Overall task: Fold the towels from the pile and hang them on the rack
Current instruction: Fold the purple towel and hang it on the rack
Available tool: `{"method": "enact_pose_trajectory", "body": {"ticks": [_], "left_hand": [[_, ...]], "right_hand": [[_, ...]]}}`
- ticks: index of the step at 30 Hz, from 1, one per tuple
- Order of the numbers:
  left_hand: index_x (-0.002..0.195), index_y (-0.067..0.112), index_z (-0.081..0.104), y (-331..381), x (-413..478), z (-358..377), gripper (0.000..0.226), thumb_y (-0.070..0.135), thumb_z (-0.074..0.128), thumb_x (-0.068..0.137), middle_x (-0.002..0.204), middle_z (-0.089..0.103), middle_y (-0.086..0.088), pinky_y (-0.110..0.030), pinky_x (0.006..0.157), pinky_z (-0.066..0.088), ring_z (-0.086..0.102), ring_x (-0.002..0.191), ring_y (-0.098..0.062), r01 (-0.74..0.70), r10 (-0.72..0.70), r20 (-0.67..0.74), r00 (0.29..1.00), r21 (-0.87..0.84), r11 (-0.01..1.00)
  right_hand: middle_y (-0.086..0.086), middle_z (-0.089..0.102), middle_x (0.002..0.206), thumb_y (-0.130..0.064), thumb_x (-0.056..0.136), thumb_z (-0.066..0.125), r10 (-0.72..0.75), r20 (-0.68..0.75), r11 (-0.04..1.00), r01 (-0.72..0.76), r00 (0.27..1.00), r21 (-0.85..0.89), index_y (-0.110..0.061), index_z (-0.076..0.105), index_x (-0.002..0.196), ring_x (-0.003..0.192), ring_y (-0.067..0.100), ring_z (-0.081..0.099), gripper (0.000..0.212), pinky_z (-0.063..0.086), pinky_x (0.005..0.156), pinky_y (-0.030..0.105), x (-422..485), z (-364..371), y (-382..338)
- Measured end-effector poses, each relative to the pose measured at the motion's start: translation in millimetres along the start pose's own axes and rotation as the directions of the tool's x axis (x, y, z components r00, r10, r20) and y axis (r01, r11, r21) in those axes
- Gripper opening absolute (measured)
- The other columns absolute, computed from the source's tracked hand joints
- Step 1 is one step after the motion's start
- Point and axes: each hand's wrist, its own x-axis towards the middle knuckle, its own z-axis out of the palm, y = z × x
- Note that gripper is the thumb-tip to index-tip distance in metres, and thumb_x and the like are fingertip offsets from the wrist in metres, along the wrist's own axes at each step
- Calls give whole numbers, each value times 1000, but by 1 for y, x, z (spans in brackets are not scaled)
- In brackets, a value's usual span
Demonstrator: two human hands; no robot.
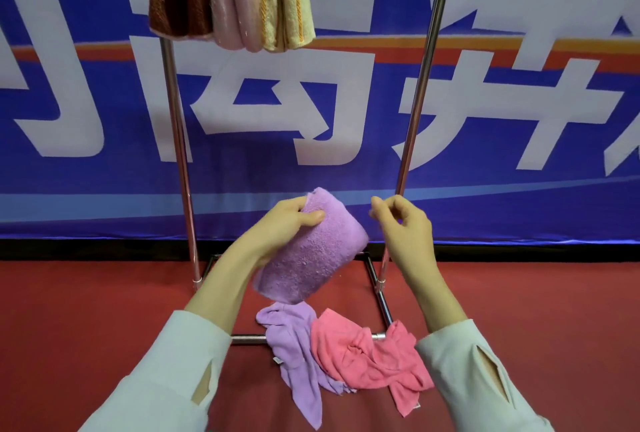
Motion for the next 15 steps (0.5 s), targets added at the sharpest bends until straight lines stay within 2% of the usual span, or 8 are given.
{"method": "enact_pose_trajectory", "body": {"ticks": [2,4,6,8,10,13,15], "left_hand": [[103,4,67,29,-3,-13,16,8,57,91,96,69,-7,-35,85,46,62,85,-19,-46,31,98,995,161,986],[105,4,68,65,-5,-23,19,5,56,90,96,68,-6,-36,87,45,61,87,-20,-83,33,208,978,239,967],[102,12,70,101,-5,-30,20,5,55,90,96,71,1,-34,88,45,64,88,-15,-115,26,289,957,295,949],[102,8,69,133,-4,-37,20,4,55,89,91,71,7,-31,86,46,66,85,-11,-144,33,322,946,326,935],[108,2,67,160,-1,-47,24,9,59,87,95,72,-3,-33,88,46,66,87,-16,-184,65,308,949,375,909],[107,1,68,194,6,-59,40,25,65,75,107,70,-11,-42,101,41,64,102,-27,-232,123,273,954,415,880],[102,1,69,213,13,-66,35,24,66,75,101,71,-7,-39,100,40,63,98,-24,-252,140,286,948,407,878]], "right_hand": [[-7,69,91,-25,96,57,-50,130,992,35,990,120,-18,66,86,82,0,58,15,43,74,13,12,-2,-21],[-10,68,107,-28,99,51,-112,317,977,46,942,210,-22,67,103,99,-4,59,17,44,85,9,28,-1,-47],[-10,68,113,-36,99,46,-100,452,974,-5,886,225,-25,66,111,109,3,60,26,46,94,17,45,0,-74],[-3,70,114,-47,99,41,-62,567,978,-64,821,199,-22,68,114,110,12,64,39,48,96,28,61,-1,-97],[4,71,114,-53,97,39,-8,647,958,-179,762,223,-22,67,116,109,17,66,46,48,97,32,75,-6,-117],[5,67,124,-56,91,49,-8,729,937,-249,684,244,-25,60,127,116,21,62,49,44,105,39,100,-15,-136],[6,63,130,-53,86,57,-67,760,919,-257,646,300,-26,59,130,121,24,58,51,40,107,44,119,-19,-147]]}}
